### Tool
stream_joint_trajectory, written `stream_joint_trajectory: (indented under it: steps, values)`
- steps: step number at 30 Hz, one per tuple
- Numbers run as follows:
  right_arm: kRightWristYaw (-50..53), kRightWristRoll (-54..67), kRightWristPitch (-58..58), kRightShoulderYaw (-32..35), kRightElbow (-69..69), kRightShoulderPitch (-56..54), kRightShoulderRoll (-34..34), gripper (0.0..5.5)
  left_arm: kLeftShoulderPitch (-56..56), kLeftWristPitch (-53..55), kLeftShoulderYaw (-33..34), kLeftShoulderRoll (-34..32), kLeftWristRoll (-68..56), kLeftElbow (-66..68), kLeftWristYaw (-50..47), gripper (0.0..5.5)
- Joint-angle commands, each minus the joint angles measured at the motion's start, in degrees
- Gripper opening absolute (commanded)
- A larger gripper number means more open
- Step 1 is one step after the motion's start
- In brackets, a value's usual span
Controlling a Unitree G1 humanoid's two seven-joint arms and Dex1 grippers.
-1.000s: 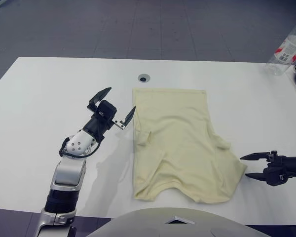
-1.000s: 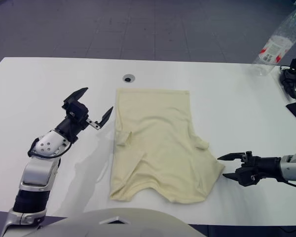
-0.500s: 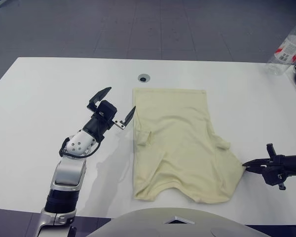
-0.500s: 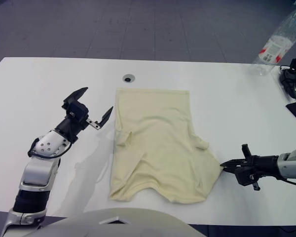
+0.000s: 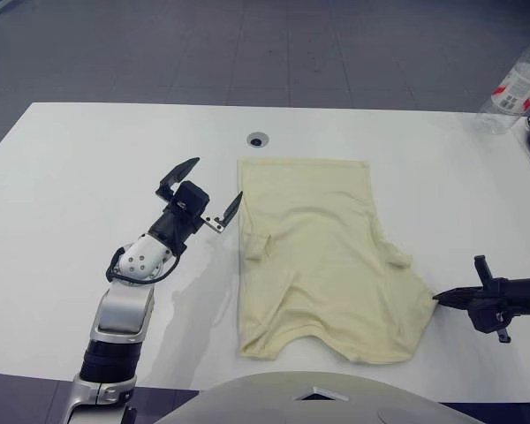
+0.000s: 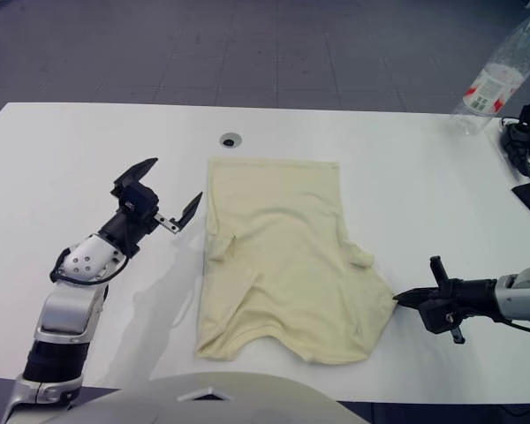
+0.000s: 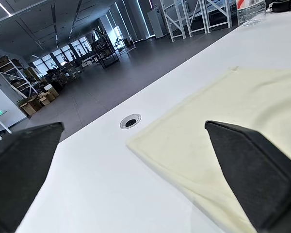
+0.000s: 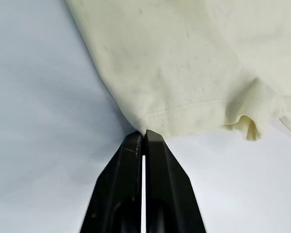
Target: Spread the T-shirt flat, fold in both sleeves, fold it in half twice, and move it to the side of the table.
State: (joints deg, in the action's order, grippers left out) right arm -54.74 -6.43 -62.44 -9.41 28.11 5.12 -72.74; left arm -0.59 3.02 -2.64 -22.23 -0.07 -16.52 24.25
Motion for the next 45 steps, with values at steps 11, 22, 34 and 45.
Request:
stream_joint_trajectory:
  steps: [11,22,34,45]
  values:
    - [-5.0,11.4,13.0,2.4,-23.3,-4.0,-4.7,0.01,-0.6,0.1,-1.0,-0.3,0.8,-0.1,0.1,5.4]
    - [-7.2,7.4,15.8,-2.7,-30.2,-7.3,2.3,0.01,1.0,0.4,-2.4,0.1,1.0,0.5,0.3,5.4]
    - [-7.7,1.1,17.8,-9.1,-29.6,-13.6,12.6,0.01,2.8,0.3,-4.1,0.5,1.4,1.6,0.5,5.4]
    - [-8.0,3.3,20.4,-10.6,-31.9,-14.8,15.9,0.01,3.5,0.0,-4.4,0.3,1.6,2.5,0.5,5.4]
